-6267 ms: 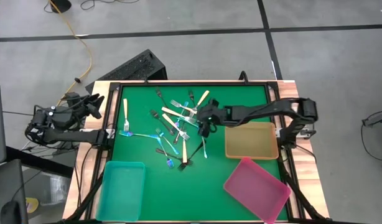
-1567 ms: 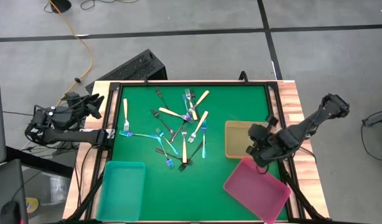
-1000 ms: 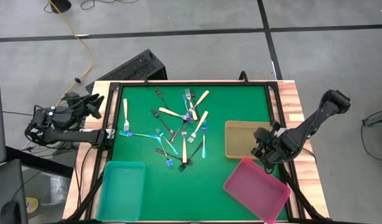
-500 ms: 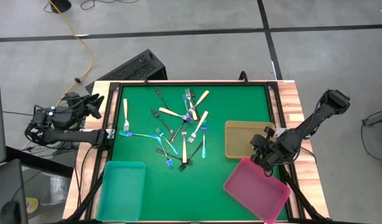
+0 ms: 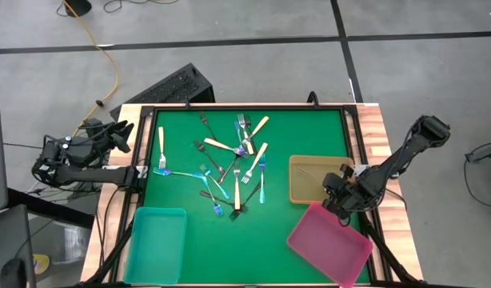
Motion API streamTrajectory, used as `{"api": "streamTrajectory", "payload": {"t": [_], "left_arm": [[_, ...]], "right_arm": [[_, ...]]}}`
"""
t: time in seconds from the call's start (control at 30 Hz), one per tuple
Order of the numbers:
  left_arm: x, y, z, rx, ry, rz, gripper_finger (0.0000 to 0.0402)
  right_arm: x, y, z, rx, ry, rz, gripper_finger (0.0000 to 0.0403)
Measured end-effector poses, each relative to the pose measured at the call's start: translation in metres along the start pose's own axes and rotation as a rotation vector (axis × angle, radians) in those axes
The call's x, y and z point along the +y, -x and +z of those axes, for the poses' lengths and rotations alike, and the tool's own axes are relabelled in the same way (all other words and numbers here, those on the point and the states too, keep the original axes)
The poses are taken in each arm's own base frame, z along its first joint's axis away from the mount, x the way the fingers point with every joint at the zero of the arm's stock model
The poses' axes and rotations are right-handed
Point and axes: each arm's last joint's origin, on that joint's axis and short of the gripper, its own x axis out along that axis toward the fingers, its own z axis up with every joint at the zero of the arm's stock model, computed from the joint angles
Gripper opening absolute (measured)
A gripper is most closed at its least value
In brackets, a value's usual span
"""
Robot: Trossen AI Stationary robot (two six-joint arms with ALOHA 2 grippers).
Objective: Sort silverware by color (type)
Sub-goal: Put the blue fork into the orange bin
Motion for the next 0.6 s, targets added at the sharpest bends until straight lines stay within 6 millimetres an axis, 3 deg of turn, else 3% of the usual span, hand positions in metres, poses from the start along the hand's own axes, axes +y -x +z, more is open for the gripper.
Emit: {"api": "streamTrajectory", "payload": {"t": [0.6], "left_arm": [[0.0, 0.0, 0.0, 0.0, 0.0, 0.0, 0.0158]], "right_arm": [[-0.0064, -0.0066, 0.008, 0.019, -0.029, -0.055, 0.0083]]}}
